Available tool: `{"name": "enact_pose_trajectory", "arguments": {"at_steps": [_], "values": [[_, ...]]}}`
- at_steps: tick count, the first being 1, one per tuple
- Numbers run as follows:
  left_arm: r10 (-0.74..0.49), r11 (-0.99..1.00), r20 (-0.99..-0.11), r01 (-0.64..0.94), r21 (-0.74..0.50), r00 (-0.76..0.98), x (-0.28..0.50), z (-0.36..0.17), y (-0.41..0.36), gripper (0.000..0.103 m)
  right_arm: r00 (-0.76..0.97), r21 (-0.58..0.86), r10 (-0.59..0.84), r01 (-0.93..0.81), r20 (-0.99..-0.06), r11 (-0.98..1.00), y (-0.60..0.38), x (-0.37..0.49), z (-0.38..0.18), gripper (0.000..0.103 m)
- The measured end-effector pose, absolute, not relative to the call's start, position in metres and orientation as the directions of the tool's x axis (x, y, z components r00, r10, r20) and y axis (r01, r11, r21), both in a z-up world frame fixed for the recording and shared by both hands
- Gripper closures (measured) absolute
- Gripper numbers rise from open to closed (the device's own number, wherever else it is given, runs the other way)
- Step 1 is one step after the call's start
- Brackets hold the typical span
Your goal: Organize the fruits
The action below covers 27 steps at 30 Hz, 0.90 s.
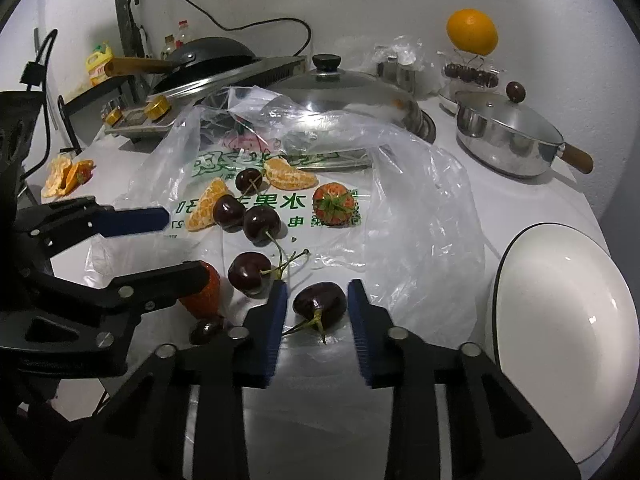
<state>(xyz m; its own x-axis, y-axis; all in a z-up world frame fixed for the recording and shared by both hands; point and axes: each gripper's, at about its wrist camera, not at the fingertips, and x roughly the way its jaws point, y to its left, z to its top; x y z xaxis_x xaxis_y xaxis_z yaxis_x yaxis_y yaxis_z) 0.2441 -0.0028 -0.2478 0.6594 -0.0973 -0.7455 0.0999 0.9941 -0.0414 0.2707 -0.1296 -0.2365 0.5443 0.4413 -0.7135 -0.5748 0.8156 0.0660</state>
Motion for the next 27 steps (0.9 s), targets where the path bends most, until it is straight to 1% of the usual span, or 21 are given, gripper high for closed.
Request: {"name": "enact_pose_trajectory", "arguments": {"at_steps": [8, 15, 19, 23, 26, 27], "values": [[-0.154, 0.988, -0.766, 0.115, -0.105, 0.624, 0.245, -0.255, -0.004, 0.045, 0.540, 0.066, 0.435, -0.571, -0.721, 0.818, -0.129, 0.275, -0.239, 0.072], [-0.177, 0.984, -0.768, 0.109, -0.139, 0.615, 0.245, -0.256, 0.000, 0.045, 0.540, 0.061, 0.422, -0.562, -0.728, 0.825, -0.128, 0.277, -0.241, 0.072], [-0.212, 0.977, -0.769, 0.104, -0.188, 0.603, 0.246, -0.257, 0.006, 0.045, 0.532, 0.073, 0.425, -0.559, -0.733, 0.826, -0.127, 0.280, -0.242, 0.071], [-0.245, 0.968, -0.767, 0.114, -0.222, 0.593, 0.247, -0.257, 0.008, 0.058, 0.515, 0.072, 0.422, -0.568, -0.746, 0.820, -0.123, 0.280, -0.247, 0.071], [-0.263, 0.964, -0.764, 0.122, -0.237, 0.590, 0.246, -0.257, 0.007, 0.062, 0.514, 0.063, 0.416, -0.570, -0.750, 0.819, -0.120, 0.278, -0.249, 0.071], [-0.271, 0.961, -0.763, 0.123, -0.246, 0.588, 0.246, -0.257, 0.008, 0.065, 0.515, 0.065, 0.416, -0.569, -0.750, 0.820, -0.121, 0.278, -0.249, 0.071]]}}
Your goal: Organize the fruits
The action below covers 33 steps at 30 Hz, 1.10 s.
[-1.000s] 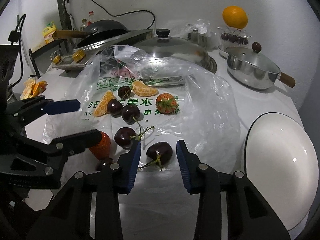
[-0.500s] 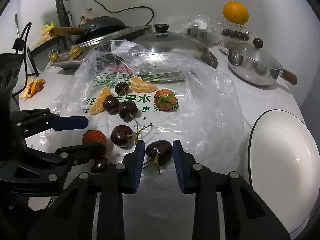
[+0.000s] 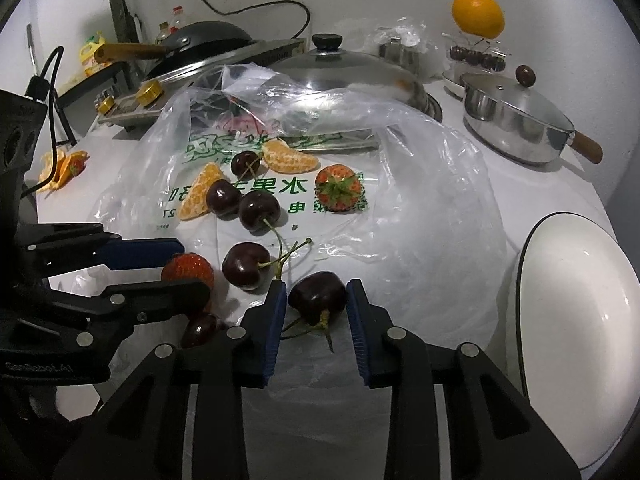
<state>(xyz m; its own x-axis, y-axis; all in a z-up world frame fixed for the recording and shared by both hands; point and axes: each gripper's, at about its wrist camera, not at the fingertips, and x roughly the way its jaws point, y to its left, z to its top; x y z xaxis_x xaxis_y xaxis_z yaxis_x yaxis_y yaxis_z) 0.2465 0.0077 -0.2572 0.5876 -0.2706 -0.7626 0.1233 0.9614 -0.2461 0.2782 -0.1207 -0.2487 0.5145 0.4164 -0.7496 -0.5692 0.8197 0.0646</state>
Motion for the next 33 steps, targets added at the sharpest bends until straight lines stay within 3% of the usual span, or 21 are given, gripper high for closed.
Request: {"name": "enact_pose_trajectory", "arguments": {"at_steps": [12, 33], "values": [[-0.318, 0.946, -0.729, 0.147, -0.290, 0.606, 0.240, -0.249, 0.015, 0.067, 0.547, 0.042, 0.404, -0.556, -0.733, 0.830, -0.121, 0.276, -0.236, 0.071], [-0.266, 0.964, -0.639, 0.178, -0.199, 0.722, 0.233, -0.194, 0.009, 0.067, 0.655, -0.005, 0.415, -0.539, -0.631, 0.842, -0.133, 0.271, -0.182, 0.071]]}}
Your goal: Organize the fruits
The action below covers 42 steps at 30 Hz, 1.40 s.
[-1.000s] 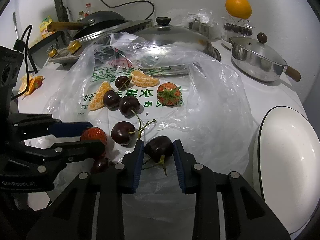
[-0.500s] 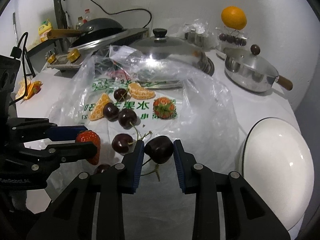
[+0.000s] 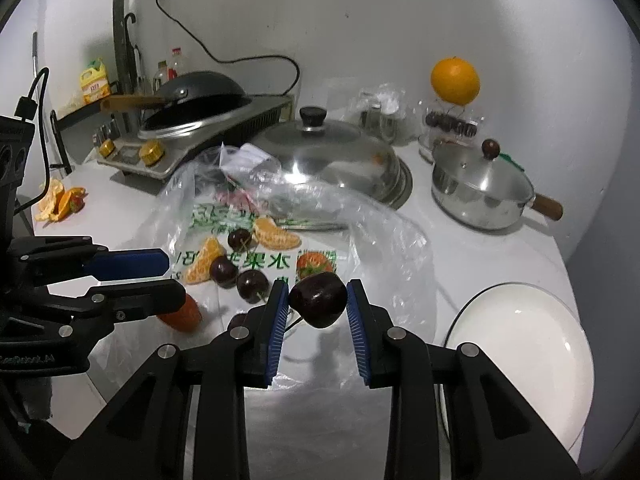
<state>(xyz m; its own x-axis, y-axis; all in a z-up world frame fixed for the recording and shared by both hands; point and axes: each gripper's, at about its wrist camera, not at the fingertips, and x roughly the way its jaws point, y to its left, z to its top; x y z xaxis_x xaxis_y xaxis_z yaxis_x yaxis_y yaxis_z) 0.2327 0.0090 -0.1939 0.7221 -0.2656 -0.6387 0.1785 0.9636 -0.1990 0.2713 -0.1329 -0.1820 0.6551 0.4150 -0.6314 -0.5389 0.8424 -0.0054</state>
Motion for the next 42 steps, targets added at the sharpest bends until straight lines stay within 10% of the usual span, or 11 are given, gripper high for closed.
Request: {"name": "enact_pose_trajectory", "arguments": {"at_steps": [26, 42], "values": [[-0.105, 0.994, -0.777, 0.060, -0.086, 0.621, 0.250, -0.257, 0.021, 0.054, 0.655, 0.015, 0.412, -0.522, -0.634, 0.853, -0.152, 0.267, -0.186, 0.071], [-0.097, 0.995, -0.764, 0.079, -0.061, 0.638, 0.247, -0.247, 0.016, 0.068, 0.669, 0.014, 0.407, -0.510, -0.622, 0.860, -0.163, 0.268, -0.183, 0.071]]}}
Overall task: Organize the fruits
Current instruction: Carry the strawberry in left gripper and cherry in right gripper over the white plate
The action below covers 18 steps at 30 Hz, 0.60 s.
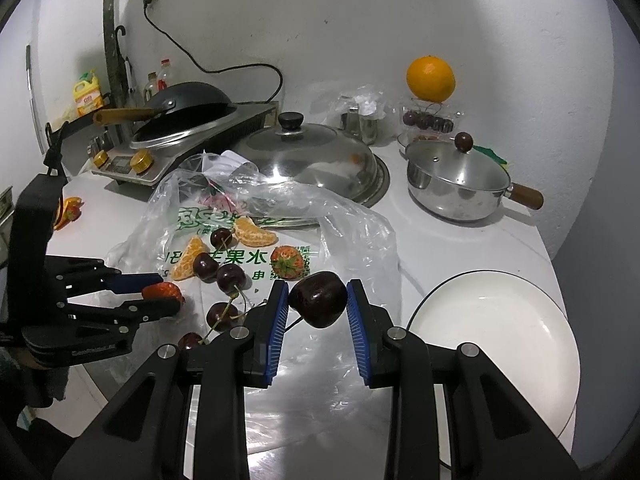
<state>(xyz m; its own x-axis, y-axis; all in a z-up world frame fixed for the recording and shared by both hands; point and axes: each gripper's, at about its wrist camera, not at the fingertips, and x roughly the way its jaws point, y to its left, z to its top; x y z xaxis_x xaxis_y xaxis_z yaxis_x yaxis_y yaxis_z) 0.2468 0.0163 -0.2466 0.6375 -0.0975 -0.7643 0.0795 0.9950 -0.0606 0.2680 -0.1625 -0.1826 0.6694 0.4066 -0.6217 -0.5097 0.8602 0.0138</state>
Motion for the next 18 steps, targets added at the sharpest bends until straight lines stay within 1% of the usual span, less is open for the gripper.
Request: {"name": "enact_pose_trajectory", "arguments": {"at_steps": [9, 18], "values": [[-0.110, 0.993, -0.723, 0.103, -0.054, 0.682, 0.243, -0.217, 0.002, 0.068, 0.695, 0.011, 0.402, -0.493, -0.597, 0.870, -0.179, 0.264, -0.171, 0.071], [-0.115, 0.991, -0.702, 0.126, -0.037, 0.703, 0.242, -0.200, -0.017, 0.068, 0.717, 0.017, 0.393, -0.470, -0.575, 0.883, -0.204, 0.264, -0.164, 0.071]]}}
